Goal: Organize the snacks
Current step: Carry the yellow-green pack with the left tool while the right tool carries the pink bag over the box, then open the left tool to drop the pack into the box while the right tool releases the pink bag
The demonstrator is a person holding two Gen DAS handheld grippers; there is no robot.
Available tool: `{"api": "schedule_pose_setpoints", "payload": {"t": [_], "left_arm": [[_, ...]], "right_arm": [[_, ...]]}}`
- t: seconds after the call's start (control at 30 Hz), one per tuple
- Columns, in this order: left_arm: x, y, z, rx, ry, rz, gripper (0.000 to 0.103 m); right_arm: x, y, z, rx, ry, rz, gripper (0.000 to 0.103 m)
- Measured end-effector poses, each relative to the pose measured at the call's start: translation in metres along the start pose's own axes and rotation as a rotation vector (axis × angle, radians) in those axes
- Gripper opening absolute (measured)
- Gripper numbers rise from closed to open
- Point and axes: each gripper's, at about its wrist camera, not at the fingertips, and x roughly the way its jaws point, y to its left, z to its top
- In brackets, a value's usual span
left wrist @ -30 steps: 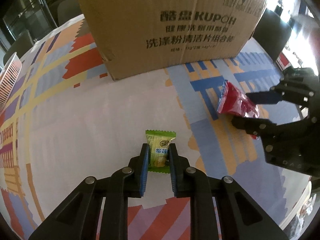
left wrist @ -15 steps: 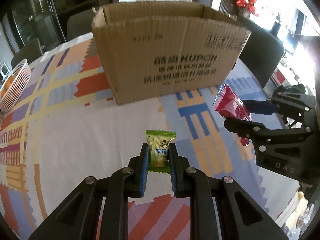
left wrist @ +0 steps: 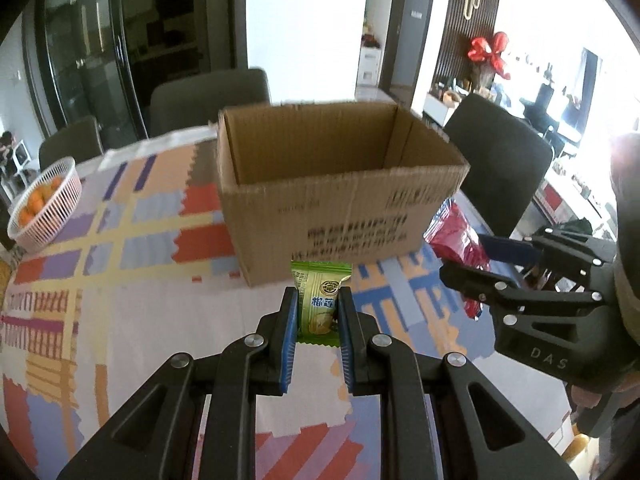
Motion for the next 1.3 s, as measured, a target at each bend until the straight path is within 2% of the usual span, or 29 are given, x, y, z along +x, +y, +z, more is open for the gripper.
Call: {"api": "schedule_pose_setpoints", "payload": {"t": [0.5, 0.73, 1.0, 1.3], "left_arm": [[-0.025, -0.001, 0.045, -0.009, -0.104, 0.002, 0.02], [-0.025, 0.005, 0.067, -0.012, -0.131, 0.002, 0.02], [-0.012, 0.01, 0.09, -0.013, -0.121, -0.001, 0.02], [0.013, 0.018, 0.116, -0.016, -0.089, 0.002, 0.02]], "right_arm": [[-0.036, 0.0, 0.041, 0.035, -0.142, -0.006, 0.042], [-0.043, -0.001, 0.063, 0.045, -0.177, -0.005, 0.042], [-0.039, -0.007, 0.089, 0.054, -0.192, -0.023, 0.042], [-0.015, -0.018, 0.112, 0.067, -0.164, -0.038, 0.042]]}}
